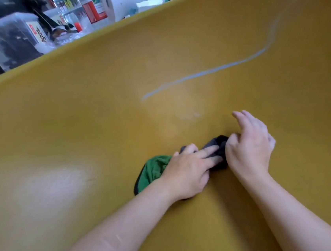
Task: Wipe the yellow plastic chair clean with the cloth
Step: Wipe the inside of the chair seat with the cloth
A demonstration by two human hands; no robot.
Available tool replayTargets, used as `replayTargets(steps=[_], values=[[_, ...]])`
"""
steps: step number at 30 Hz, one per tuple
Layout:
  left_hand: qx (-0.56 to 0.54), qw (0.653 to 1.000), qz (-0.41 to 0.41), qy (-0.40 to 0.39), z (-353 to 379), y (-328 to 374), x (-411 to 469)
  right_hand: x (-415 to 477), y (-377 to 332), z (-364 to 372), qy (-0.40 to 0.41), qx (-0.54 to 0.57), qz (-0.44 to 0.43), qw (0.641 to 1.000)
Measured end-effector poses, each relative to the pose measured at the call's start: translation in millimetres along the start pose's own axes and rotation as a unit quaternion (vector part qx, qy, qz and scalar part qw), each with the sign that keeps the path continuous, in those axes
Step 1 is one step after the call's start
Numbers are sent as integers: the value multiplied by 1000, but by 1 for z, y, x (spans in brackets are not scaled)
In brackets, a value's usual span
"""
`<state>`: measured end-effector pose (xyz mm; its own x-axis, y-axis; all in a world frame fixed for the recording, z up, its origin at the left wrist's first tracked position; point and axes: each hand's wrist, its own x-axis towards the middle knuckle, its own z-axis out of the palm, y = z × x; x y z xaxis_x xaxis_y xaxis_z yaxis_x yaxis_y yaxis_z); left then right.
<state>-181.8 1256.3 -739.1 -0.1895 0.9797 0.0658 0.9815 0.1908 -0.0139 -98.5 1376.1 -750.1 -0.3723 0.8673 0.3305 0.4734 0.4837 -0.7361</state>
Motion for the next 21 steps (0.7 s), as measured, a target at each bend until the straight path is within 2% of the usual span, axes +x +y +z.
replayTargets(steps=[1,2,5,6,7,10,12,13,14,16,18,19,20,21], values=[[31,999,6,0,-4,-14,4,4,5,-3,-7,-40,-2,999],[70,997,-33,15,-7,-34,14,2,9,-2,-28,-92,-28,995],[66,949,-282,125,-22,-79,48,-14,17,10,-94,-184,-115,972],[47,945,-293,138,-22,-72,57,-13,19,10,-95,-185,-113,972],[39,957,-258,125,-18,-54,62,-11,20,9,-89,-178,-109,974],[4,999,-46,29,6,14,32,-5,20,2,-81,-120,-106,984],[43,999,6,5,3,5,0,-6,22,0,-107,-119,-129,979],[95,995,-21,-1,-6,-23,-12,-7,23,-1,-122,-139,-151,971],[141,986,-92,-5,-18,-58,-26,-7,23,-1,-140,-164,-173,961],[194,944,-257,67,-46,-120,-57,-9,22,0,-178,-202,-205,941],[161,908,-371,113,-54,-131,-73,-13,19,3,-219,-232,-244,916],[122,907,-389,100,-47,-113,-69,-16,18,3,-238,-239,-256,906],[102,923,-365,69,-36,-86,-65,-17,16,3,-247,-240,-262,902],[88,948,-306,31,-23,-54,-63,-17,15,2,-249,-236,-263,902]])
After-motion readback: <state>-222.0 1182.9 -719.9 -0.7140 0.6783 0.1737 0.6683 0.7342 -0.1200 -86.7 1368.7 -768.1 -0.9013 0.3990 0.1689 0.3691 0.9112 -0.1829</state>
